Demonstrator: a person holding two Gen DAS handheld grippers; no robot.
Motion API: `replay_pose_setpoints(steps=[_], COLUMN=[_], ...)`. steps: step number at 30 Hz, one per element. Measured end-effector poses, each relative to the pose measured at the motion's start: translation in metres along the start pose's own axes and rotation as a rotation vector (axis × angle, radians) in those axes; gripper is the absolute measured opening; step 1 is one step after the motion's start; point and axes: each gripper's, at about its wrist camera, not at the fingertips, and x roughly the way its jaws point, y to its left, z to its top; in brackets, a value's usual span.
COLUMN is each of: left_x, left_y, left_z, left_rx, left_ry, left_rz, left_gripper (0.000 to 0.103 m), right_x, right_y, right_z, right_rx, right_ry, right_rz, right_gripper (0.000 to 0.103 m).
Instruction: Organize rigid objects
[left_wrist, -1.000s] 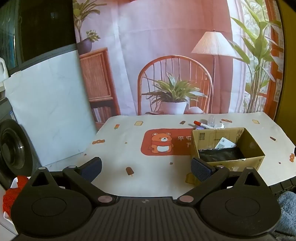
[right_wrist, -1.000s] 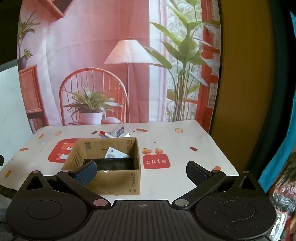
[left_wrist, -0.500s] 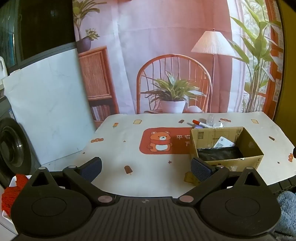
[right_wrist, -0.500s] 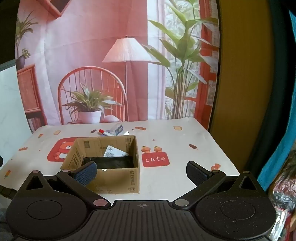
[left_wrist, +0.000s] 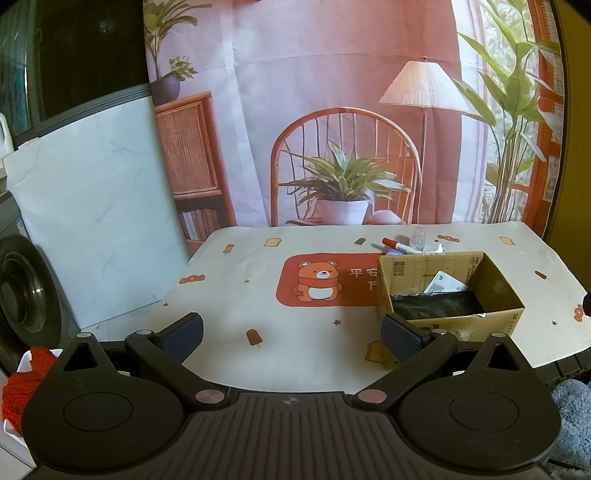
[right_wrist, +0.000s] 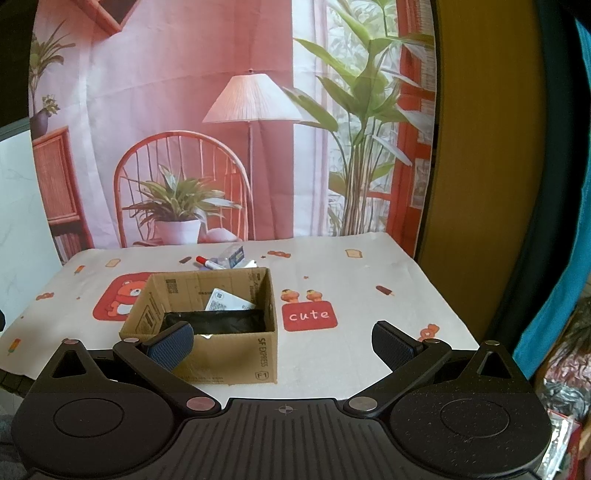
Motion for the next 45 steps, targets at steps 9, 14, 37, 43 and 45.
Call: replay_pose_setpoints(steps=[9,14,37,43,45], left_x=[-0.0002,-0.0010,-0.0008,-0.0017,-0.0023], left_y=[-0.0011,-0.0018,-0.0037,-0.0052,-0.0066], left_z=[0.0000,-0.0005,-0.0015,-0.0035,-0.0042], left_rx=[0.001,0.003,0.003,0.003,0.003], left_ry=[0.000,0.000,0.003,0.003,0.004], left_rz=[-0.003,-0.007,-0.009,-0.012,-0.012], left_gripper=[0.103,0.103,0.103,0.103,0.103], right_x=[0.0006,0.0009,0.0013,0.0011,0.0013], right_y=[-0.0003,-0.0001,0.0003,0.0002,0.0005], right_z=[-0.0002,-0.0002,0.0000,-0.0001,0.0001], right_rx=[0.001,0.001,0.002,0.002,0.002], right_ry=[0.002,0.003,0.007,0.008,0.009], right_rz=[0.000,0.000,0.000,0.000,-0.001], right_gripper=[0.103,0.103,0.103,0.103,0.103])
